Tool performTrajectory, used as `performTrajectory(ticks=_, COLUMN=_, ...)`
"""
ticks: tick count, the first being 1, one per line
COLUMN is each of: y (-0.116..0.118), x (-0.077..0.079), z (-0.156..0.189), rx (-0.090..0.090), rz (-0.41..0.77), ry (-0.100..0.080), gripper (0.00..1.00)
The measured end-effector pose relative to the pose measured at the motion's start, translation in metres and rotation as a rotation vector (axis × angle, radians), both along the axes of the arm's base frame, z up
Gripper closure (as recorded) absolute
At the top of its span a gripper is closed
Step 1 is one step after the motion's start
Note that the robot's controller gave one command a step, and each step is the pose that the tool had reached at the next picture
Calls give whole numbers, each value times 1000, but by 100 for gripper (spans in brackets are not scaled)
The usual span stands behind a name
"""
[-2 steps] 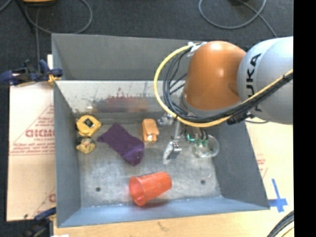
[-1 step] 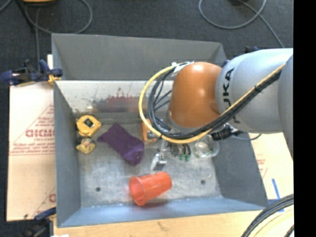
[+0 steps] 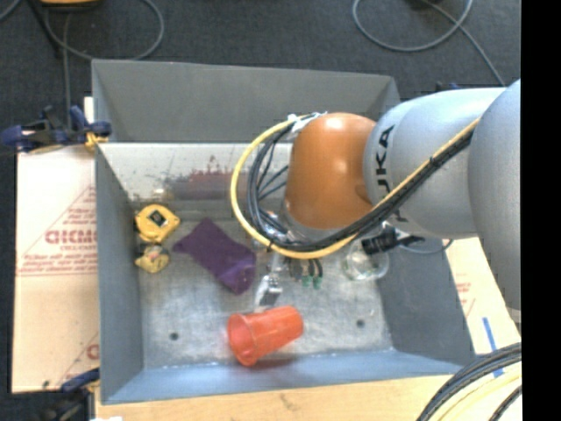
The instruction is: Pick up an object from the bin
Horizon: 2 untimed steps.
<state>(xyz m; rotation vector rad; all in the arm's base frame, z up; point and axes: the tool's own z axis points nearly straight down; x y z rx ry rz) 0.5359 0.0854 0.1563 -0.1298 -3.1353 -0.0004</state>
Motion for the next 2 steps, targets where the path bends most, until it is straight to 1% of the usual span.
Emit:
performTrajectory(ticks=1, y=51, x=49, z=-72, rx=1, rz=217, ry=-6, gripper=100)
performTrajectory(ticks=2, y=51, x=48, z=-72, rx=1, rz=217, ry=-6, gripper=100)
